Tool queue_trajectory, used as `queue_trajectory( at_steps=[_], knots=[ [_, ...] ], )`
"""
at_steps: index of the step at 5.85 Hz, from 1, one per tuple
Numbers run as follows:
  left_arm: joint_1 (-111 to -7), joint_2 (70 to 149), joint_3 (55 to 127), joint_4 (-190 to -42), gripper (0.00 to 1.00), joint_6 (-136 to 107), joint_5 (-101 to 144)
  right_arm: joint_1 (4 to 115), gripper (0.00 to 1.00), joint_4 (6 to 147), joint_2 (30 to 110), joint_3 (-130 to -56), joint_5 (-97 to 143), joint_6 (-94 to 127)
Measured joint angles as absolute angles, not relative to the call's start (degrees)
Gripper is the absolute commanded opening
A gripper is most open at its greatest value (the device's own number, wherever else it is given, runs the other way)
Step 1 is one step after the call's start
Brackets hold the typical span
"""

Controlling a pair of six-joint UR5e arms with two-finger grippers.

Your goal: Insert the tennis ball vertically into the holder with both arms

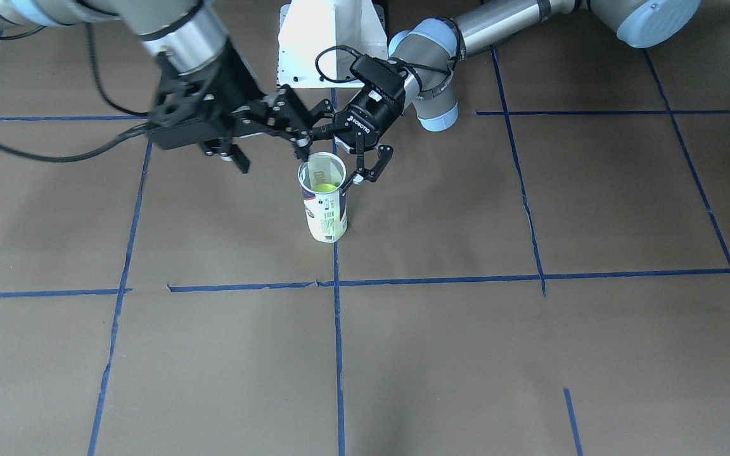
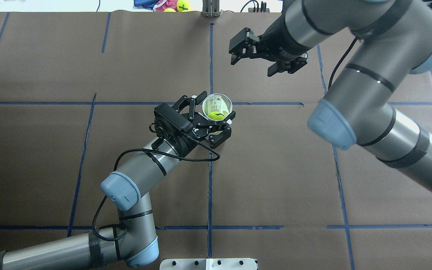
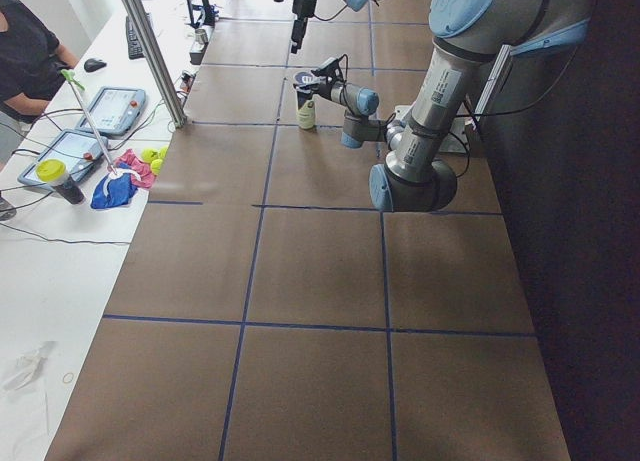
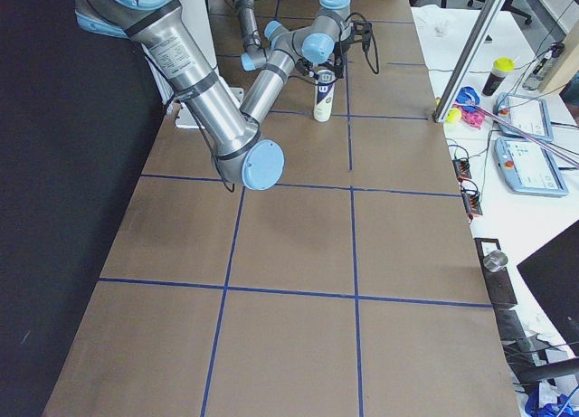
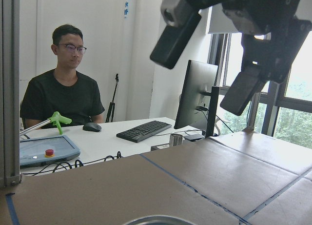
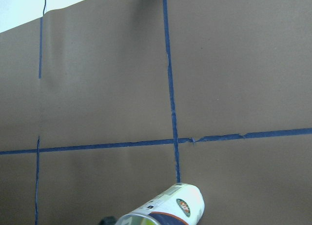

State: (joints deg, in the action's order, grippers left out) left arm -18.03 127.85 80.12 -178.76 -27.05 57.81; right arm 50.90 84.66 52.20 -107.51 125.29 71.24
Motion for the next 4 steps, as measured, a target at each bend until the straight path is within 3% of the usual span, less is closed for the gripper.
queue_trajectory(
  at_steps=[4],
  knots=[
    [-23.48,123.91,88.81,-176.85,0.98,-28.81,58.15,64.27,1.0,84.85,64.77,-107.33,134.71,49.14]
  ],
)
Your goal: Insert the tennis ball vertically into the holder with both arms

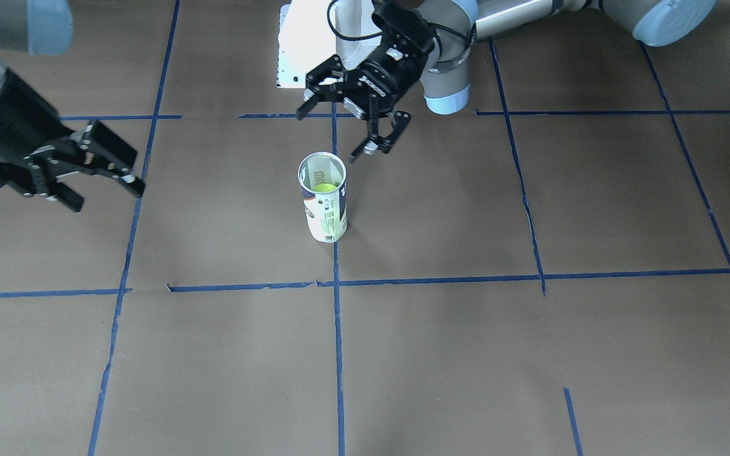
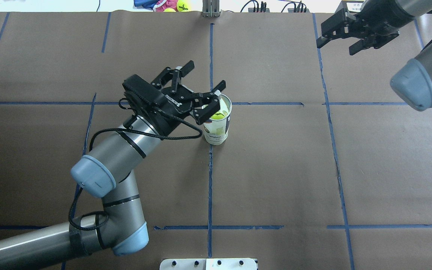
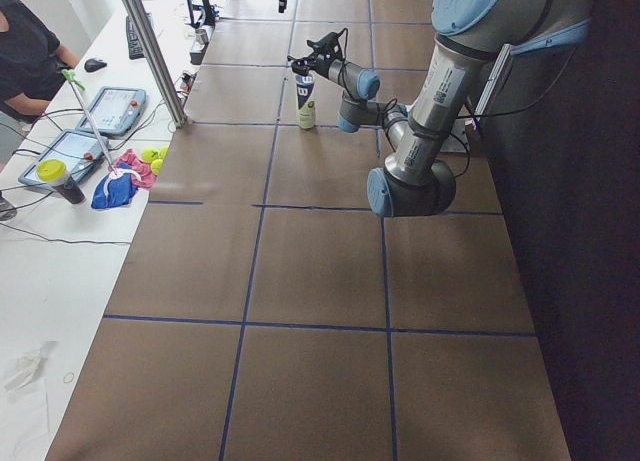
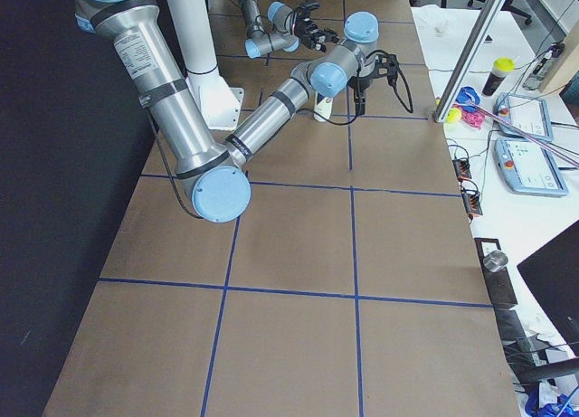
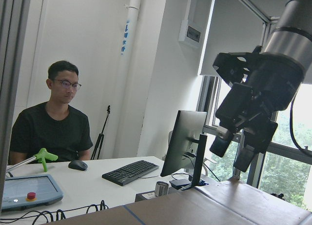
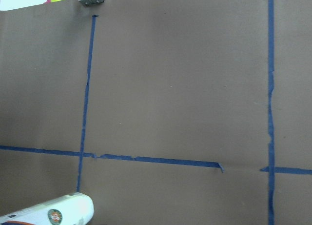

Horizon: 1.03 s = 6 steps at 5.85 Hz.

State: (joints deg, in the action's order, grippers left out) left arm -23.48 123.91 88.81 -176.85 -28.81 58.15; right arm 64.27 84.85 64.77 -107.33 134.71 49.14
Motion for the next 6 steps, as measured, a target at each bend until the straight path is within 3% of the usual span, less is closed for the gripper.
queue_trajectory(
  at_steps=[6],
  knots=[
    [-53.5,107.42,88.55,-143.94,0.99,-37.95,100.56,78.94,1.0,85.23,69.73,-93.75,134.95,24.3]
  ],
)
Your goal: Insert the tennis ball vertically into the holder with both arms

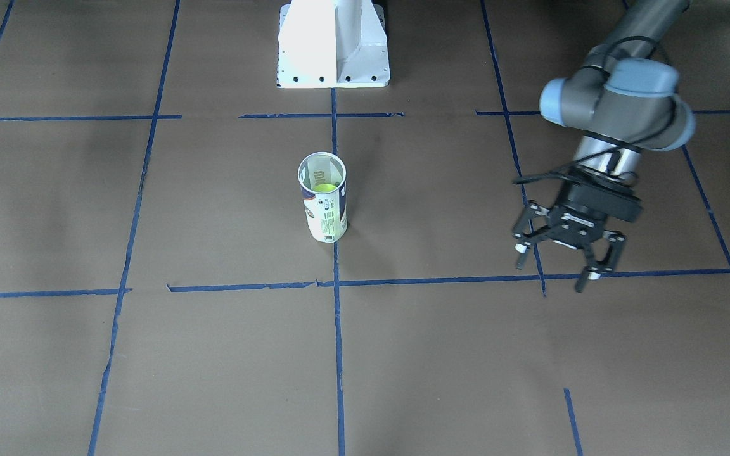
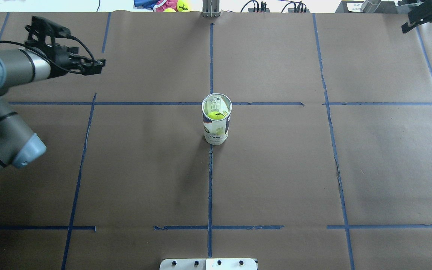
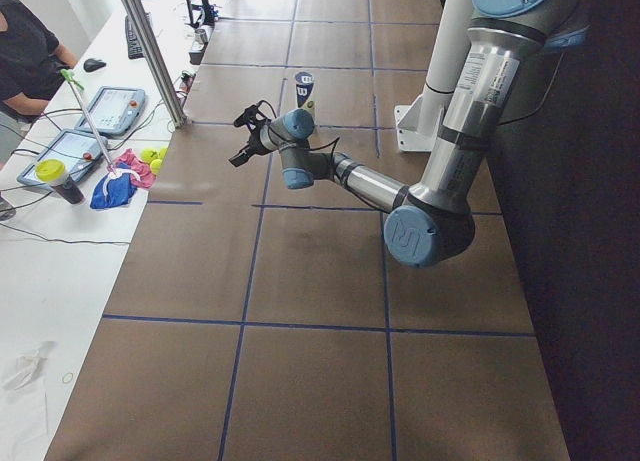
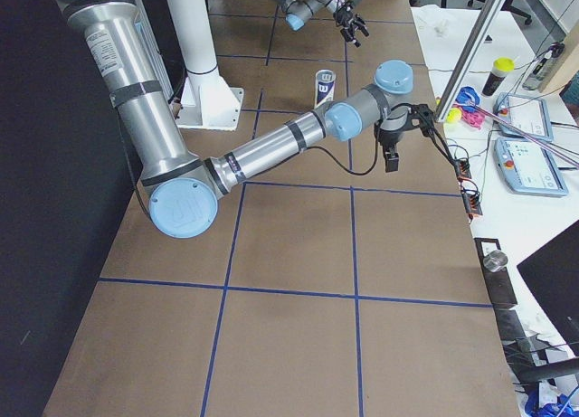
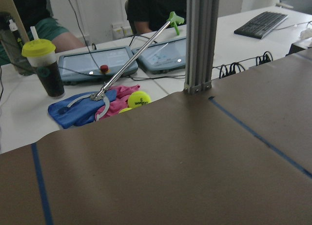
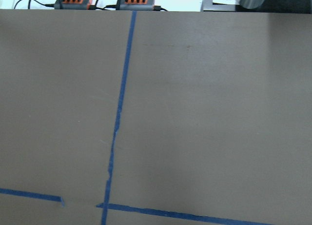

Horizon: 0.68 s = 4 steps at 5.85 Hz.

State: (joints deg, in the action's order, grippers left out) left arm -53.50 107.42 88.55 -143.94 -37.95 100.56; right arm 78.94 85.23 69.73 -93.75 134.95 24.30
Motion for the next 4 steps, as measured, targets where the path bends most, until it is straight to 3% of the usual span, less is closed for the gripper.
queue_trajectory(
  at_steps=[4],
  knots=[
    [-79.17,101.83,89.07,-119.14,1.0,-20.67,129.26,85.81,1.0,86.93,77.47,-89.01,135.03,10.79]
  ],
)
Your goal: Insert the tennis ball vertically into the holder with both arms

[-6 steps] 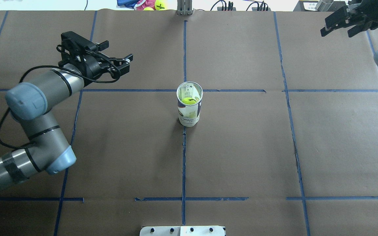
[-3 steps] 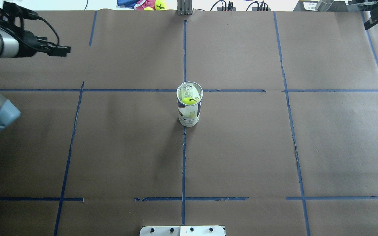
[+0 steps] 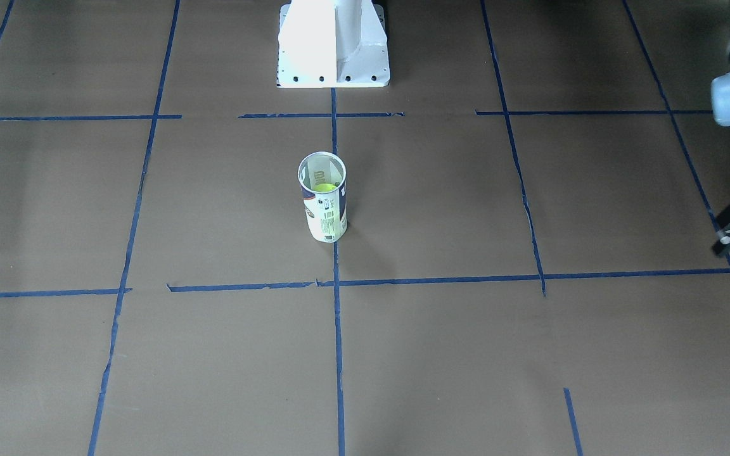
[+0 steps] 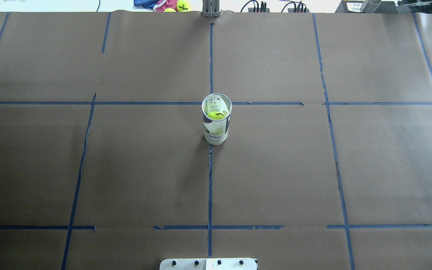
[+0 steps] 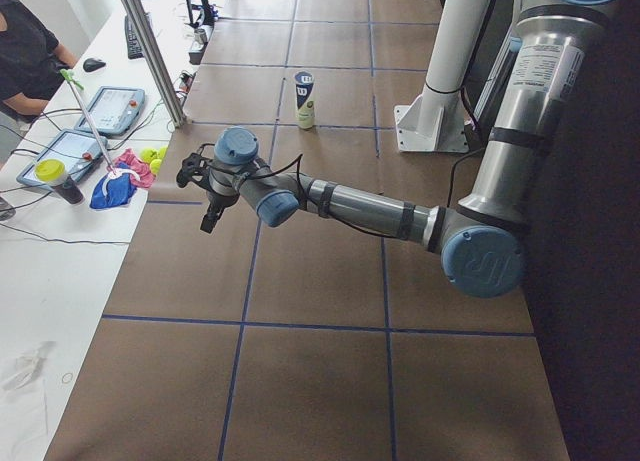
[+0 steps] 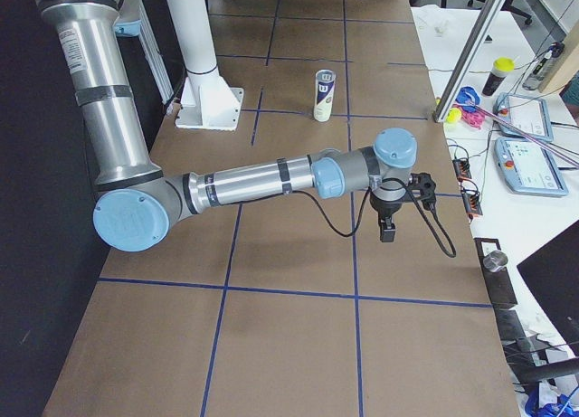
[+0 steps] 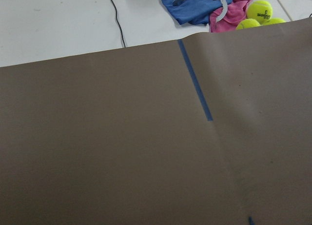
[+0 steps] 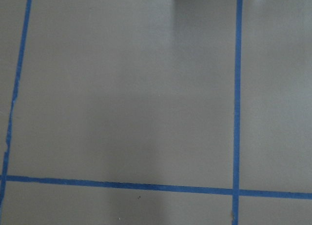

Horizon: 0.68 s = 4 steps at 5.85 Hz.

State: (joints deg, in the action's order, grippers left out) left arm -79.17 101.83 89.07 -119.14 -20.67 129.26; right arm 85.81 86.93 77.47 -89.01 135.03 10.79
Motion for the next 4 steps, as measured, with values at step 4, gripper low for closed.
queue_trajectory(
  at_steps=[4],
  knots=[
    [-91.51,97.13,94.2,-83.44,1.0,0.59,134.92,88.49,1.0,97.95,80.03,-88.74,135.37,0.06]
  ],
)
